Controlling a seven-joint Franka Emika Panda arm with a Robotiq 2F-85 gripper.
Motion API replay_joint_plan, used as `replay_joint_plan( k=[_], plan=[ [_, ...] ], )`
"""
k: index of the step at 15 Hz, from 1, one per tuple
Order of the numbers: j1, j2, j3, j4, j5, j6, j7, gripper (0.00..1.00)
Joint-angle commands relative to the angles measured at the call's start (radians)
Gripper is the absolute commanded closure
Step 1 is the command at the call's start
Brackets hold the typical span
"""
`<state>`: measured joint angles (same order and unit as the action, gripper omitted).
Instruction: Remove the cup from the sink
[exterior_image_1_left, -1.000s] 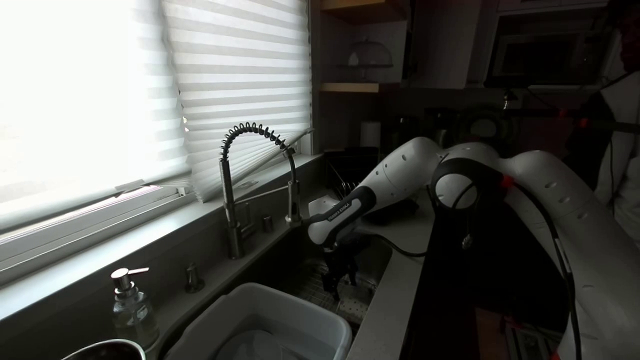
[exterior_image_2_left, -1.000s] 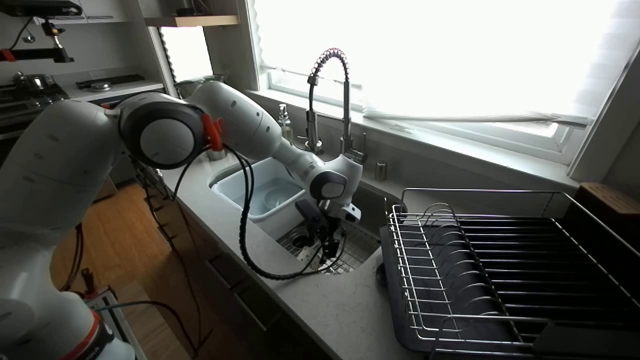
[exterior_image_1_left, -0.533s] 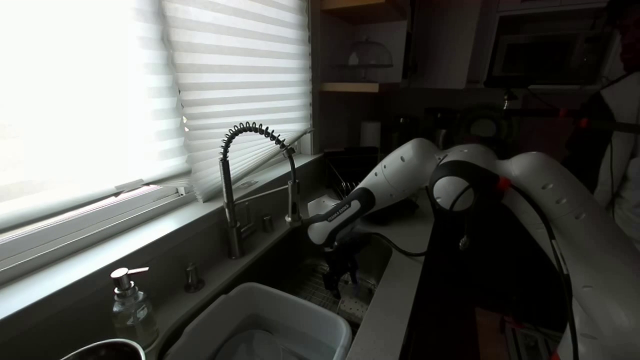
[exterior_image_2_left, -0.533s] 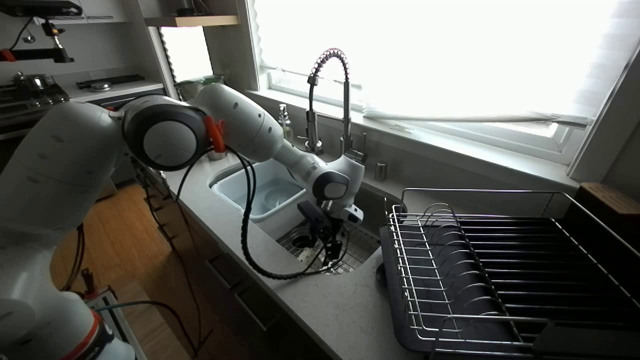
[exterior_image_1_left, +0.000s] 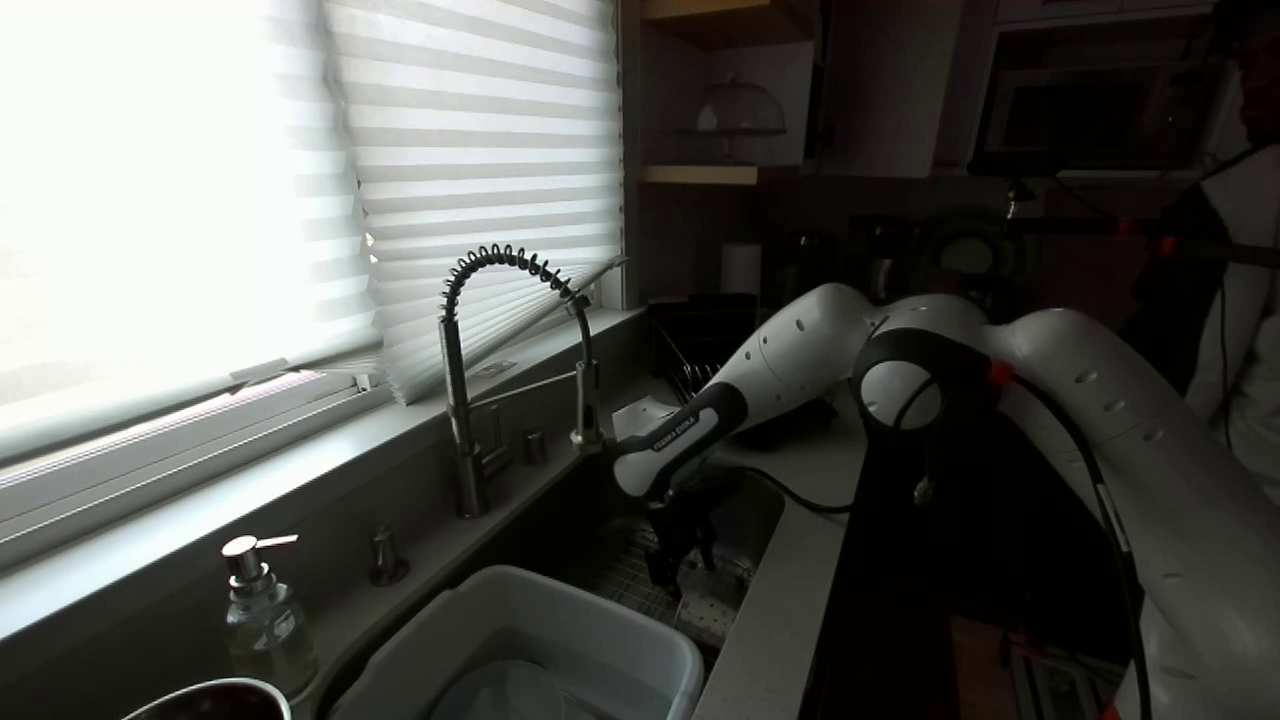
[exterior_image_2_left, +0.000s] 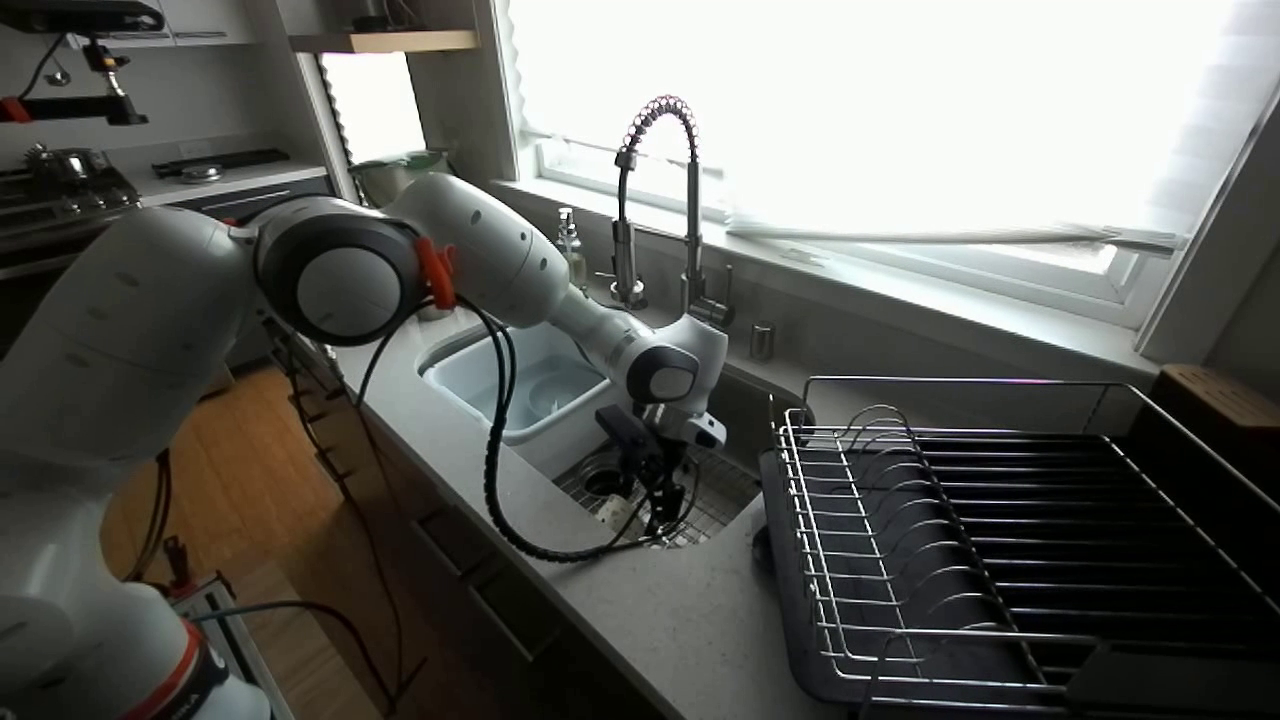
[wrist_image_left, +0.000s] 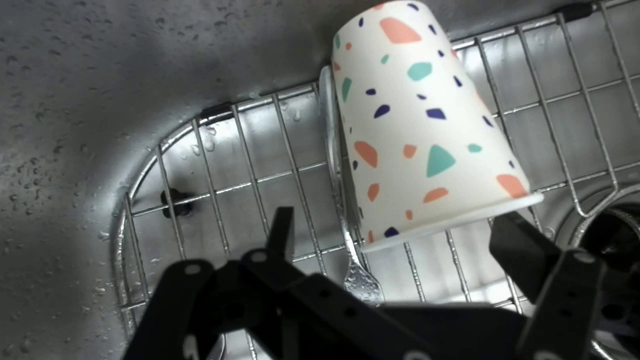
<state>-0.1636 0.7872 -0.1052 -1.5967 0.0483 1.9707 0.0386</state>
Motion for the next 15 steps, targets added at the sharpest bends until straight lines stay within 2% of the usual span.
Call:
replay_joint_plan(
  k=[1, 11, 12, 15],
  plan=[
    [0.01, 0.033, -0.007, 0.034, -0.013, -0.044, 0.02, 0.19],
    [-0.01, 0.022, -0.009, 0.056, 0.008, -0.127, 0.017, 0.96],
    [-0.011, 0.017, -0.01, 0.057, 0.009, -0.123, 0.016, 1.0],
    [-0.008, -0.007, -0.018, 0.066, -0.005, -0.107, 0.016, 1.0]
  ],
)
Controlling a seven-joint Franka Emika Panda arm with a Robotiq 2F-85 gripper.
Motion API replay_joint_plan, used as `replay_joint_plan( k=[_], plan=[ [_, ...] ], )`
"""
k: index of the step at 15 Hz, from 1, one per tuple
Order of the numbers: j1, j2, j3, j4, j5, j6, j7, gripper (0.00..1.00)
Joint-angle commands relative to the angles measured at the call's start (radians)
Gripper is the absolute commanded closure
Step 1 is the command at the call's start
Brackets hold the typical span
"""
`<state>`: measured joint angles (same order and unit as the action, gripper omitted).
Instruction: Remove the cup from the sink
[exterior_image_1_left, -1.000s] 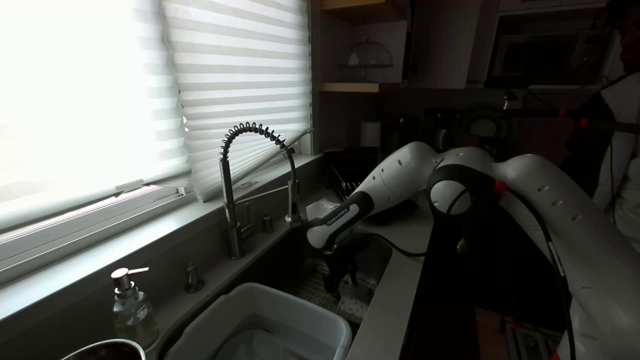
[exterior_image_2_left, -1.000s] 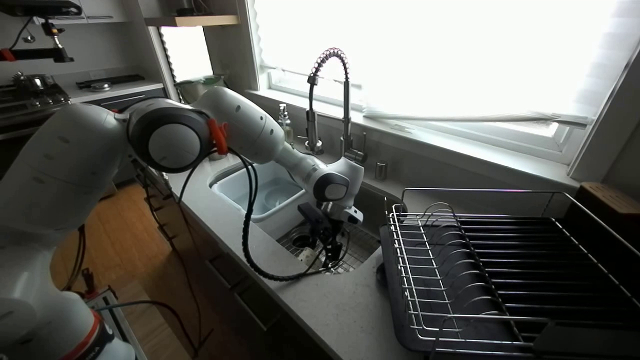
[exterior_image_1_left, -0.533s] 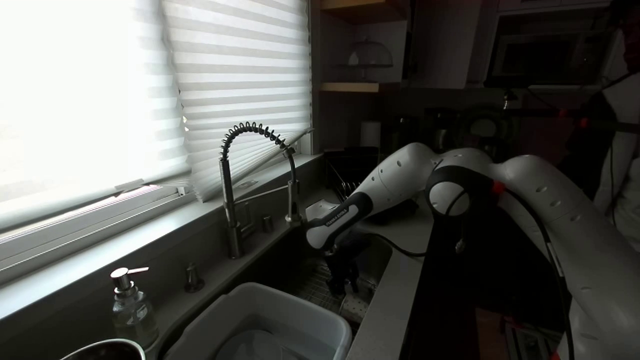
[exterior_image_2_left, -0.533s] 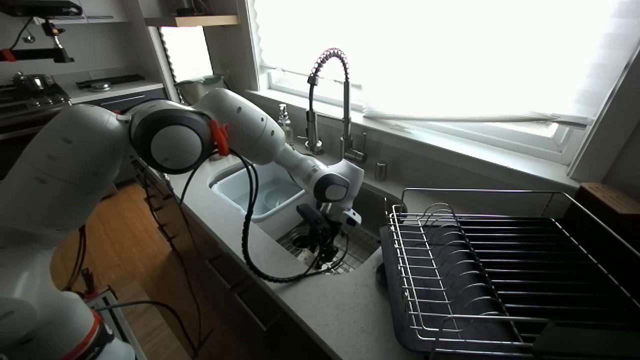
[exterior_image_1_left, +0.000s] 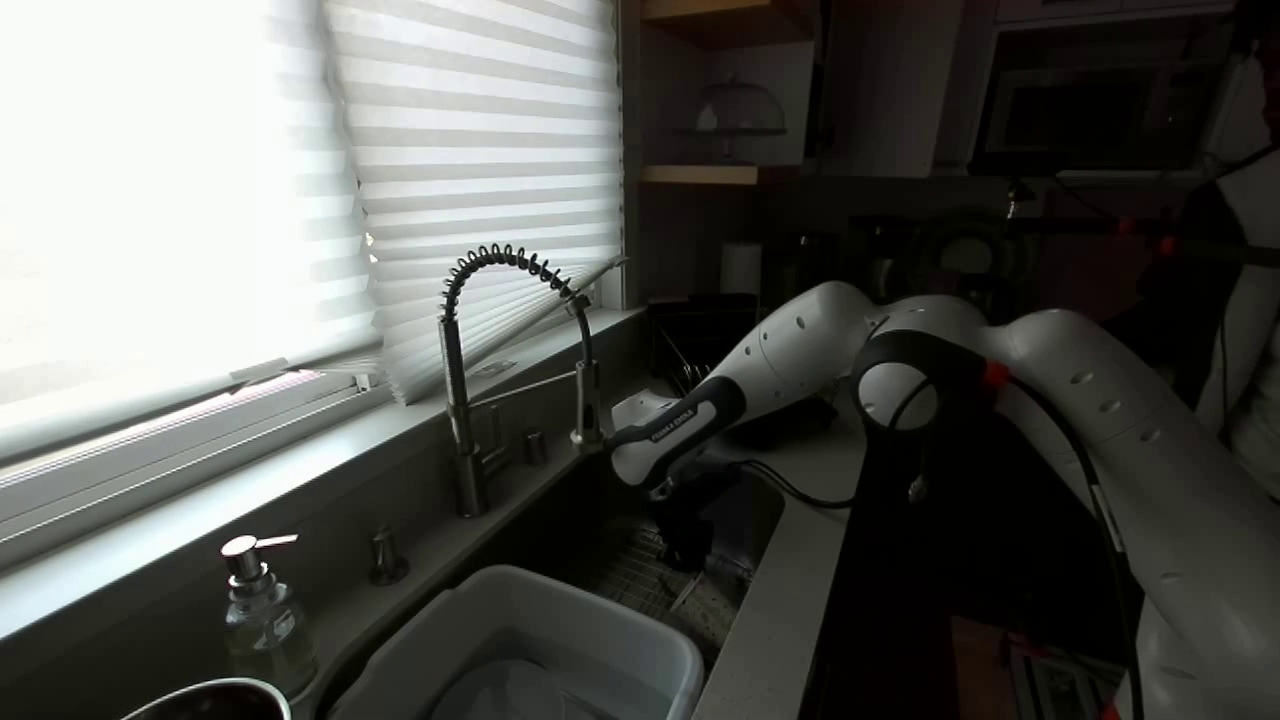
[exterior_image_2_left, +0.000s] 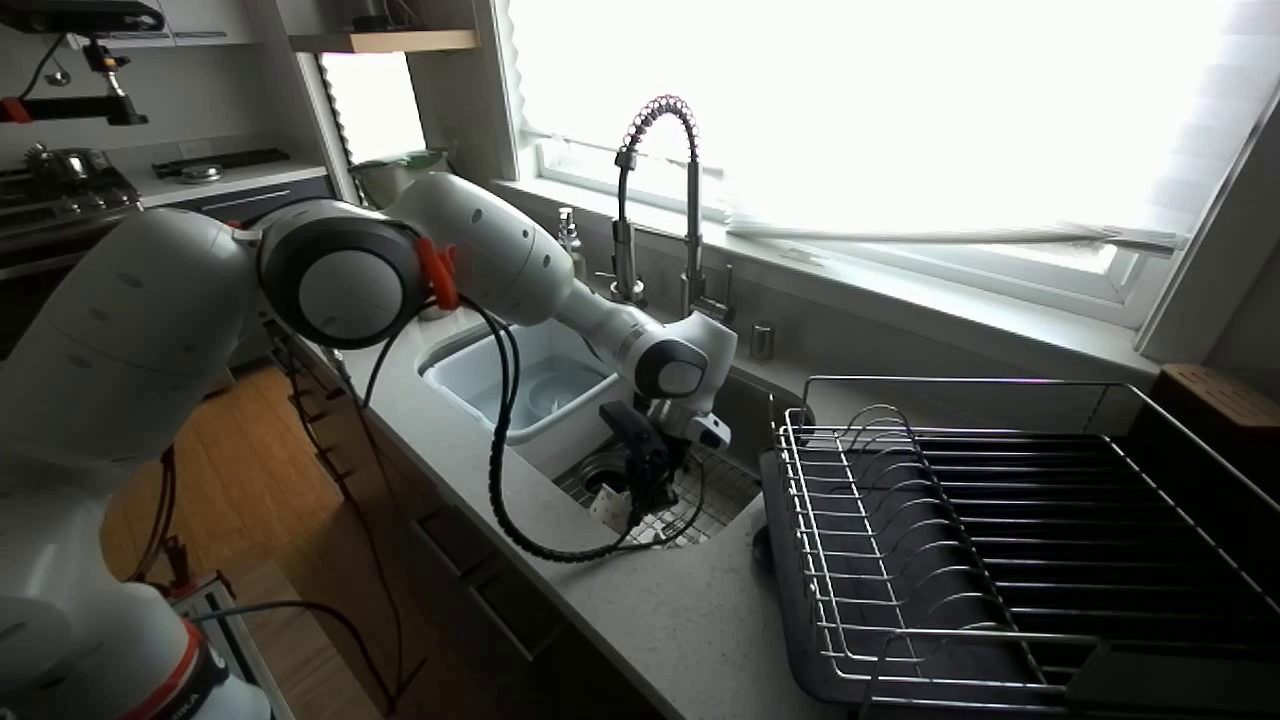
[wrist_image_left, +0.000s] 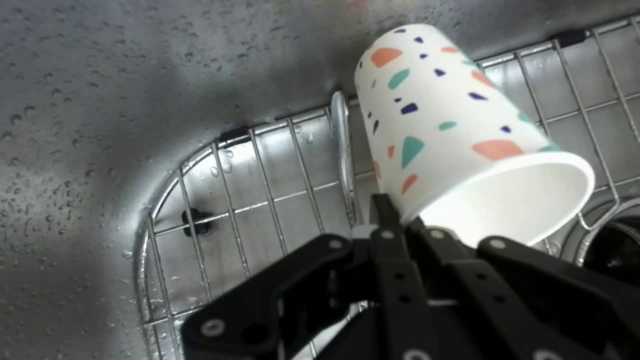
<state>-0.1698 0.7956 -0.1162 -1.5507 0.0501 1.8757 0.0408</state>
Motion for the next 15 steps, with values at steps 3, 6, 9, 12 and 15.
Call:
replay_joint_plan(
  k=[3, 6, 9, 12, 15],
  plan=[
    [0.019, -0.064, -0.018, 0.017, -0.03, 0.019, 0.027, 0.99],
    [0.06, -0.144, -0.023, -0.026, -0.068, 0.095, 0.071, 0.99],
    [0.131, -0.229, -0.034, -0.099, -0.141, 0.202, 0.176, 0.99],
    [0.221, -0.335, -0.068, -0.233, -0.256, 0.331, 0.351, 0.99],
    [0.216, -0.303, -0.049, -0.174, -0.263, 0.319, 0.379, 0.96]
  ],
)
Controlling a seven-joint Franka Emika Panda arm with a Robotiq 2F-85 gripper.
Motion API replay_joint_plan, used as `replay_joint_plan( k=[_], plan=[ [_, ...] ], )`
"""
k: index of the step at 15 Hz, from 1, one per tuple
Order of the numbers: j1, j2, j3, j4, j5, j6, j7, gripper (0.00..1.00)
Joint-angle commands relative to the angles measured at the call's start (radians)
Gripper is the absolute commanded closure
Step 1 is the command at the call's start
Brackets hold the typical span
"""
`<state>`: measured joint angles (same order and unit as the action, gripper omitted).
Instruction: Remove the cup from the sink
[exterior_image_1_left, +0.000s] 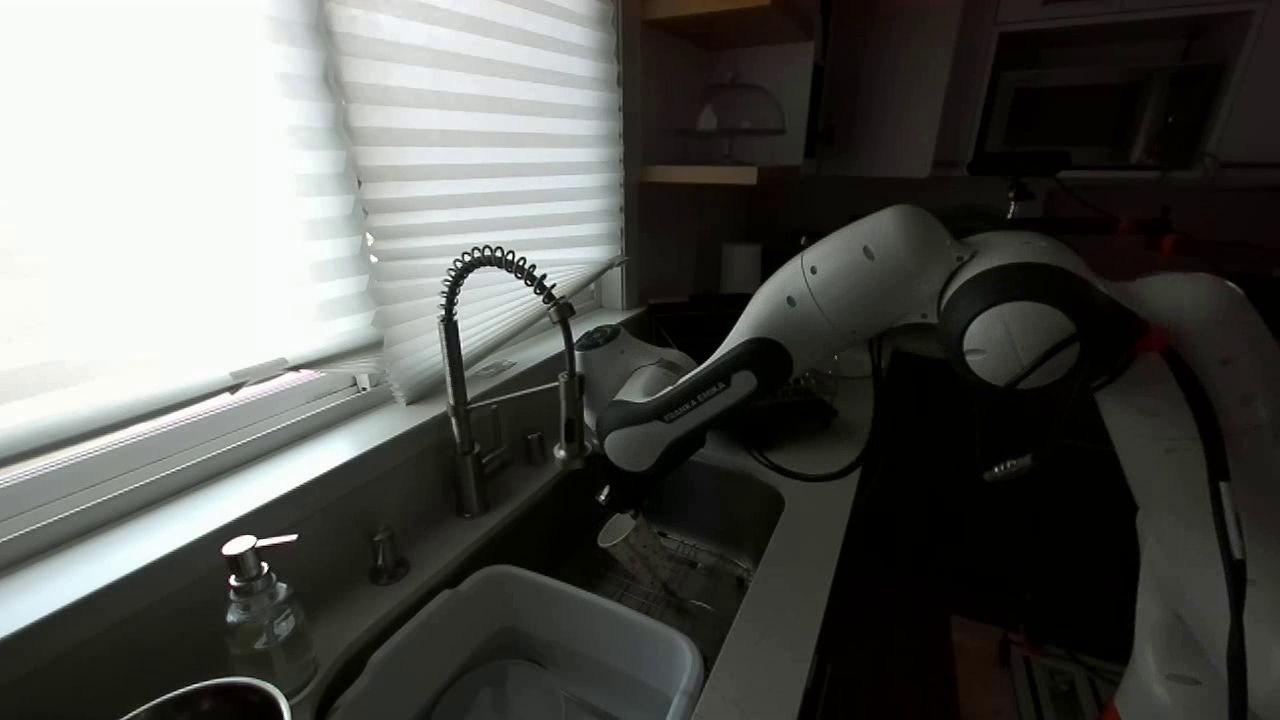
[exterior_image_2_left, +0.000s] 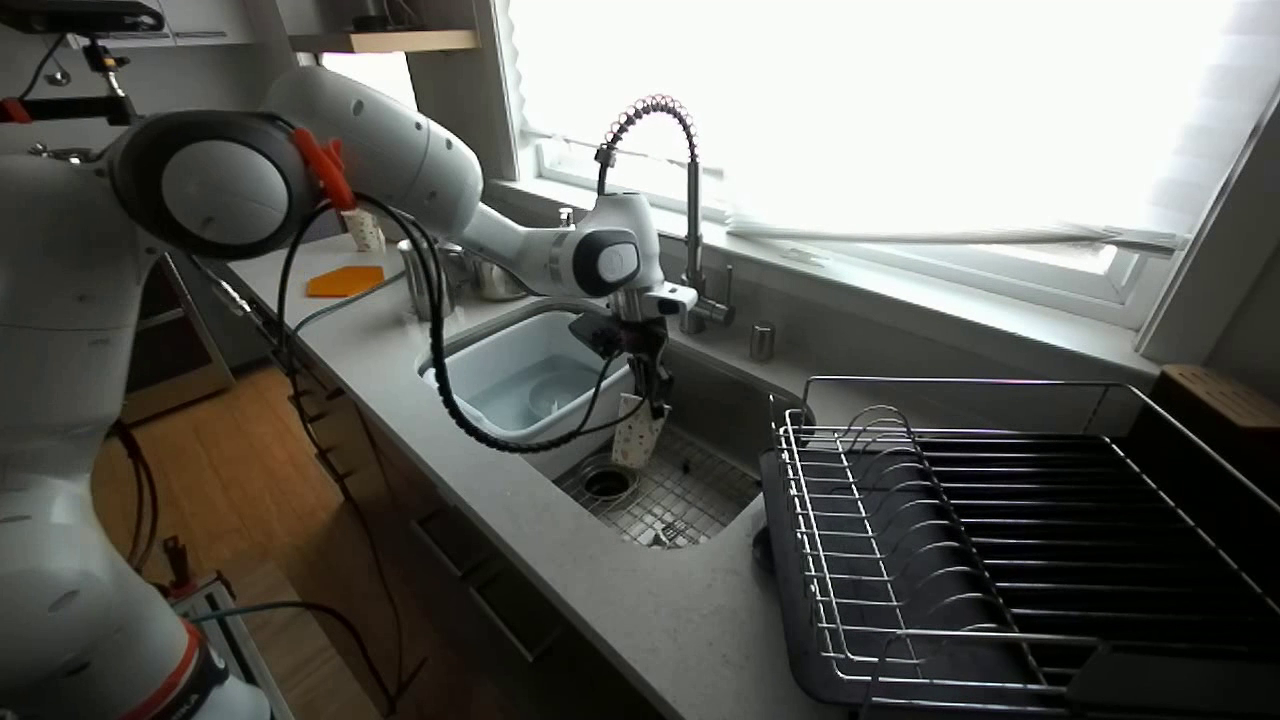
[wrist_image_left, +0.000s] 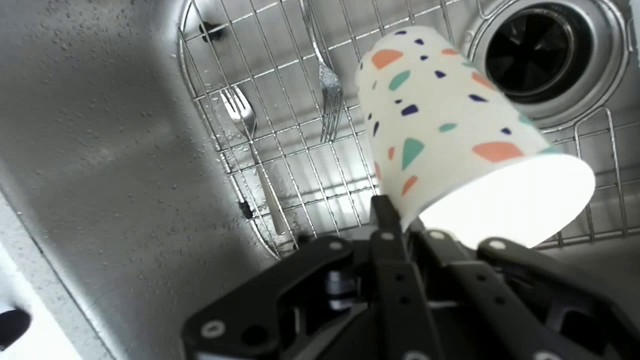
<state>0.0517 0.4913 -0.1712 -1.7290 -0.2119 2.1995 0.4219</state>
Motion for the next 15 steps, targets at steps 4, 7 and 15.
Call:
replay_joint_plan(
  k=[4, 7, 15],
  plan=[
    [0.028, -0.073, -0.009, -0.089, -0.048, 0.03, 0.081, 0.96],
    [0.027, -0.077, -0.013, -0.098, -0.049, 0.035, 0.081, 0.96],
    [0.017, -0.189, -0.072, -0.193, -0.136, 0.082, 0.141, 0.99]
  ],
)
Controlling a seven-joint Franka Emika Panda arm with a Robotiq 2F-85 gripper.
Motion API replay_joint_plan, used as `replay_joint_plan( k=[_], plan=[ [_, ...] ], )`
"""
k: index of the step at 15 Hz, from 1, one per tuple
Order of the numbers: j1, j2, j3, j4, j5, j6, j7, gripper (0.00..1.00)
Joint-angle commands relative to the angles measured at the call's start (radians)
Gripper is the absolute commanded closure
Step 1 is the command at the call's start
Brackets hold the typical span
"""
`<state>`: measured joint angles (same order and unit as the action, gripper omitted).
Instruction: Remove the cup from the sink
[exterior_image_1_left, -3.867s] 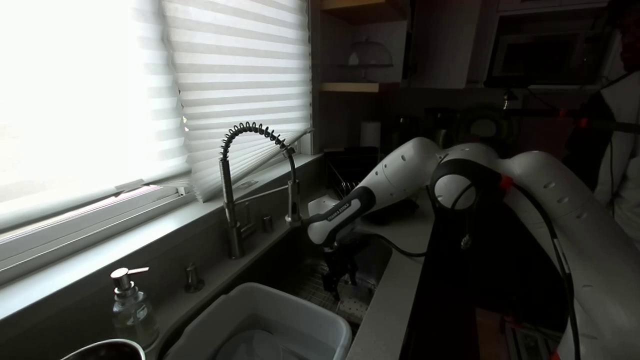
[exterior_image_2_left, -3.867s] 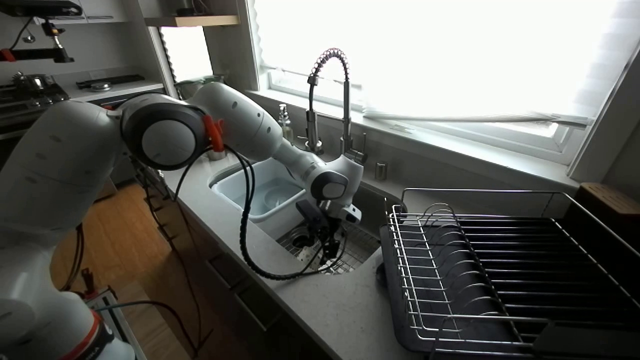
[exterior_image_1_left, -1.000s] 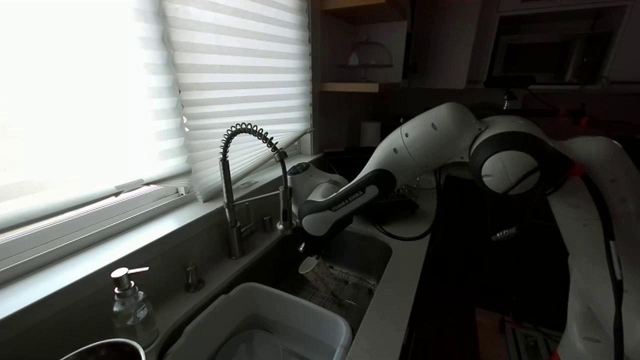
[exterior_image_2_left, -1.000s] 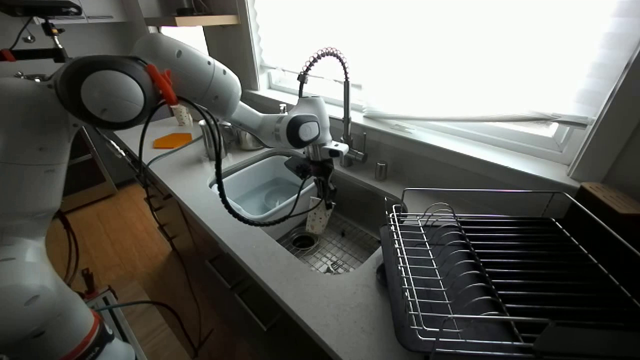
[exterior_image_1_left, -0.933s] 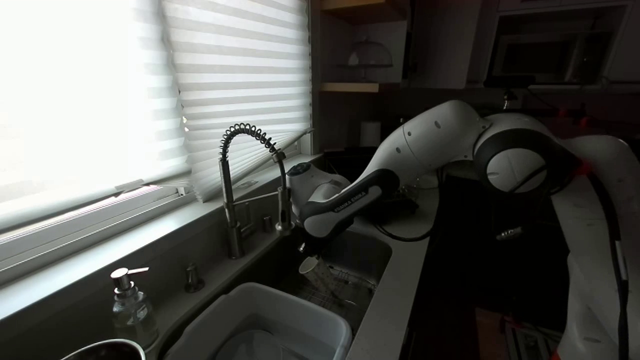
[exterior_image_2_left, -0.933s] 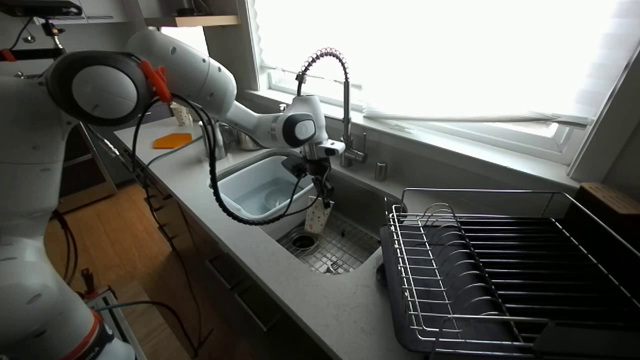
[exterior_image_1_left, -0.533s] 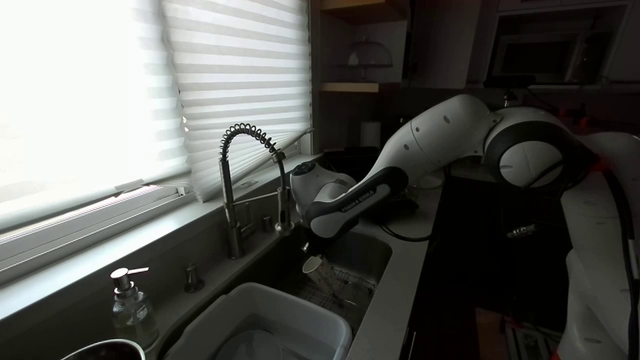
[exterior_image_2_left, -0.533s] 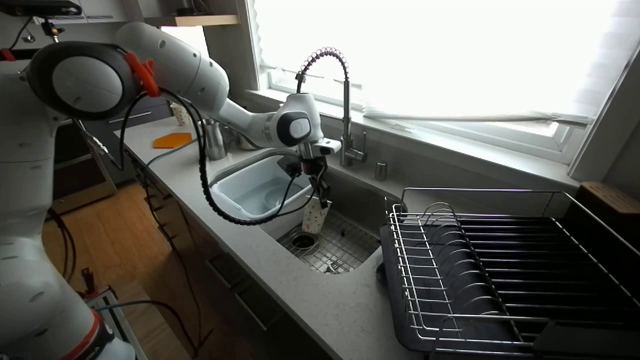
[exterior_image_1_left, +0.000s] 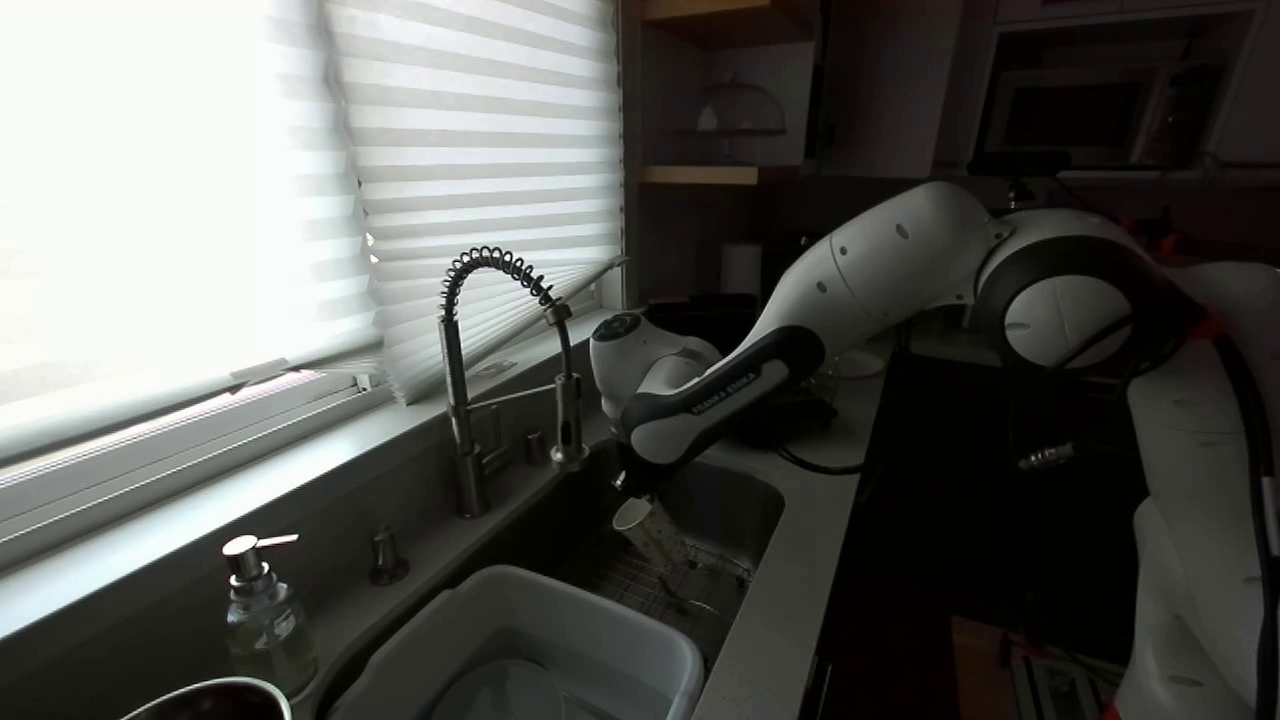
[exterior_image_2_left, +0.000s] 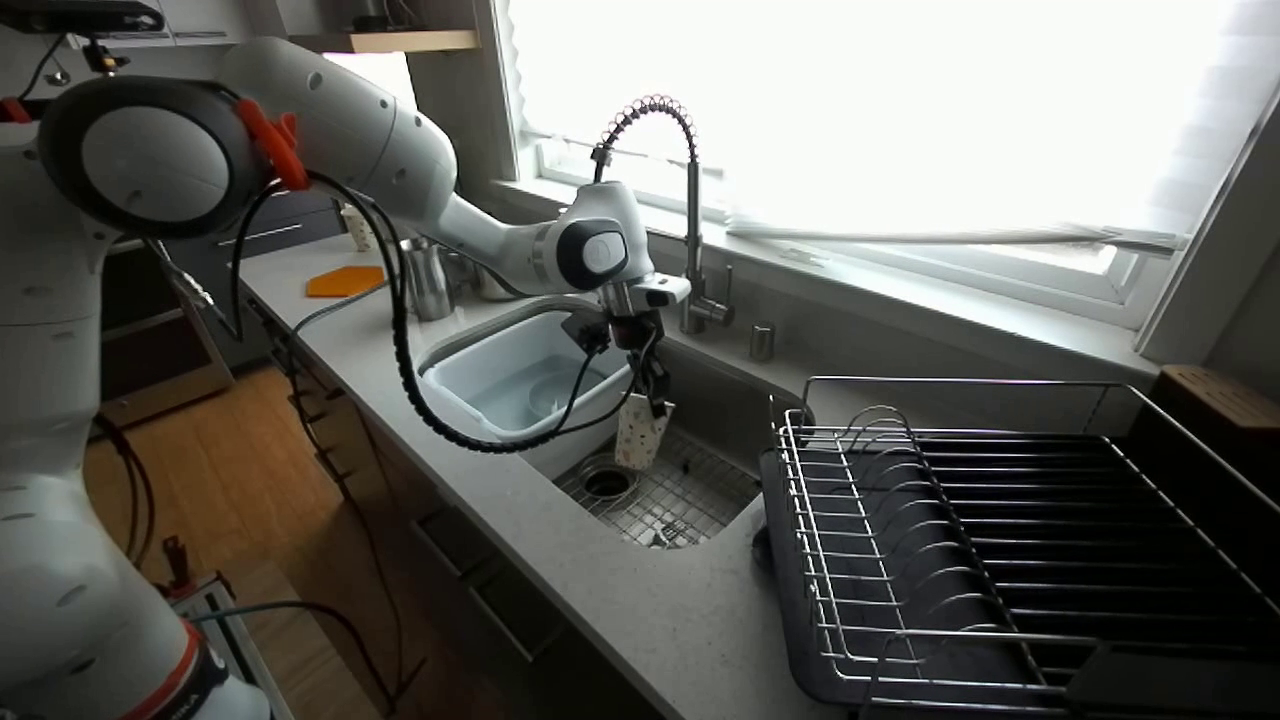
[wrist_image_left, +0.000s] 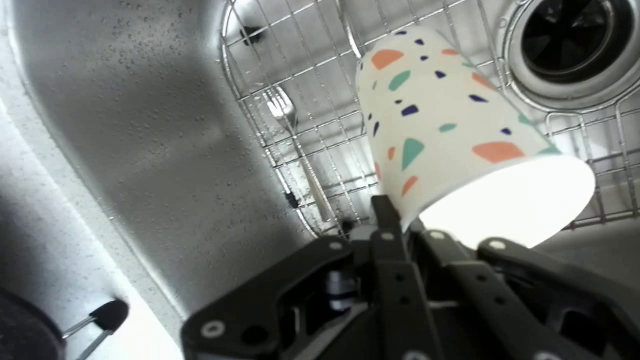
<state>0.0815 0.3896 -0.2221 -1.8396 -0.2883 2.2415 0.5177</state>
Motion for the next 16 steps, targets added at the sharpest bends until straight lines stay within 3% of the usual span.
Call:
replay_joint_plan(
  k=[1, 6, 10, 16],
  plan=[
    [-0.018, -0.109, -0.028, -0.096, -0.075, 0.052, 0.055, 0.99],
    [-0.049, -0.257, -0.038, -0.202, -0.145, 0.067, 0.132, 0.99],
    [-0.097, -0.434, -0.034, -0.373, -0.299, 0.145, 0.271, 0.99],
    [-0.26, -0.655, 0.007, -0.585, -0.542, 0.264, 0.527, 0.99]
  ],
)
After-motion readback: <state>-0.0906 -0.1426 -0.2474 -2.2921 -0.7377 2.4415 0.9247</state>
